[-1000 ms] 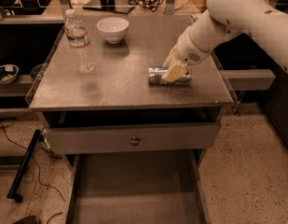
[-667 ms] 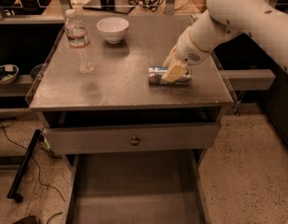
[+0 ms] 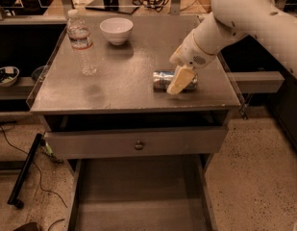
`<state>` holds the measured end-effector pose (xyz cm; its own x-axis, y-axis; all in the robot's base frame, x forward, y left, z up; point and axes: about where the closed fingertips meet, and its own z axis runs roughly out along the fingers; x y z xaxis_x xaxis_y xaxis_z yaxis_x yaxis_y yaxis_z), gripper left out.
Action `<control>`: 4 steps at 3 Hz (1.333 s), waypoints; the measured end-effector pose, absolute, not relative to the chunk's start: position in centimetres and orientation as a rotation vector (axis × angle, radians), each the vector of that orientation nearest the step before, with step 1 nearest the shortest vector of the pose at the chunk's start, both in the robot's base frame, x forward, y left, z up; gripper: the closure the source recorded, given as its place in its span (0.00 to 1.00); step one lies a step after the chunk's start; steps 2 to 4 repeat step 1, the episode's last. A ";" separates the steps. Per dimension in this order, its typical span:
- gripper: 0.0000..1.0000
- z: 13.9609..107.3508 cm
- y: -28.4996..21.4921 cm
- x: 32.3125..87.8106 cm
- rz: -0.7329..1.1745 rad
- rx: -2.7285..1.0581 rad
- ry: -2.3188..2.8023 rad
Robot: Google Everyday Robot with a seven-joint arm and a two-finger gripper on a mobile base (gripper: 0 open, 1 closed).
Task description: Pick redbull can from middle drawer and place on counter
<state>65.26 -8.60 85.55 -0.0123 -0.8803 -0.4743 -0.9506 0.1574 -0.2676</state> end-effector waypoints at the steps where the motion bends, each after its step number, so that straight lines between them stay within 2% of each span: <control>1: 0.00 85.6 -8.6 65.3 0.171 -1.735 1.903; 4: 0.00 85.6 -8.6 65.3 0.171 -1.735 1.903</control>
Offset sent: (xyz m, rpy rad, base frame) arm 0.0000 0.0000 0.0000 0.0000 0.0000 0.0000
